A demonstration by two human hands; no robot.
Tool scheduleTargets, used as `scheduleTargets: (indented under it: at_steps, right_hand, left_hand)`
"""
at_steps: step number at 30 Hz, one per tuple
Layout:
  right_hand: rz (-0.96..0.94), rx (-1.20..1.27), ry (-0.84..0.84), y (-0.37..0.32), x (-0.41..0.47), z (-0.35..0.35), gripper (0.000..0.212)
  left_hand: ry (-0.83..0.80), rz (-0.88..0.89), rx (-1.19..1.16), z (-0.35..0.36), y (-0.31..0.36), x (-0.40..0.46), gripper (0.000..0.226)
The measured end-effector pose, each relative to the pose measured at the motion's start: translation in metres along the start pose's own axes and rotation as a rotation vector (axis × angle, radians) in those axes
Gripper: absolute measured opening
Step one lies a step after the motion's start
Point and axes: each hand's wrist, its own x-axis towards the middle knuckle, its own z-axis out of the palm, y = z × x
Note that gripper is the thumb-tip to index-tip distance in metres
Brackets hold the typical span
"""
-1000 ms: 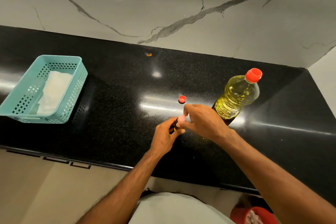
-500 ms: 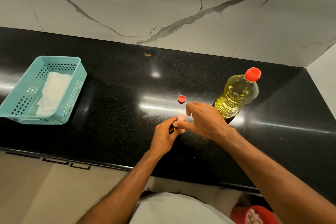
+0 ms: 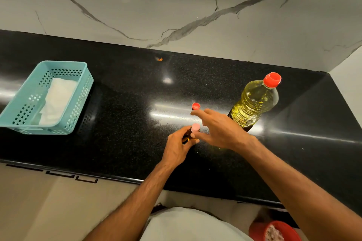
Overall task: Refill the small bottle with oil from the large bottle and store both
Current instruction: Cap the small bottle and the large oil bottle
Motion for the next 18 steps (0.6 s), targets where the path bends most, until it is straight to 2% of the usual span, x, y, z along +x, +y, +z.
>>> scheduleTargets:
  at_steps: [3, 6, 8, 12, 15, 18]
  right_hand:
    - [0.005, -0.034, -0.035, -0.0007, 0.0029, 0.0035, 0.03]
    - [0.053, -0.117, 0.036, -0.0013, 0.0034, 0.005, 0.049]
    - [0.029, -0.056, 0.029, -0.0012, 0.0017, 0.0038, 0.054]
    - [-0.003, -0.008, -0.058, 0.0004, 0.0026, 0.0024, 0.028]
    - [0.064, -0.112, -0.013, -0.0007, 0.0035, 0.0038, 0.042]
    - [0.048, -0.067, -0.025, -0.0008, 0.0006, 0.0043, 0.056]
  left_hand:
    - [-0.003, 0.011, -0.002, 0.0006, -0.0011, 0.0006, 0.032]
    - [0.006, 0.002, -0.005, 0.0008, -0.0015, 0.0003, 0.036]
    - [0.002, 0.003, 0.004, 0.0003, -0.0021, 0.0004, 0.034]
    - [-0.009, 0.013, 0.009, 0.0004, -0.0004, 0.0006, 0.033]
    - [-0.014, 0.004, 0.001, -0.0005, 0.0002, 0.0002, 0.035]
    - [-0.003, 0.007, 0.004, -0.0009, -0.0007, -0.0005, 0.034]
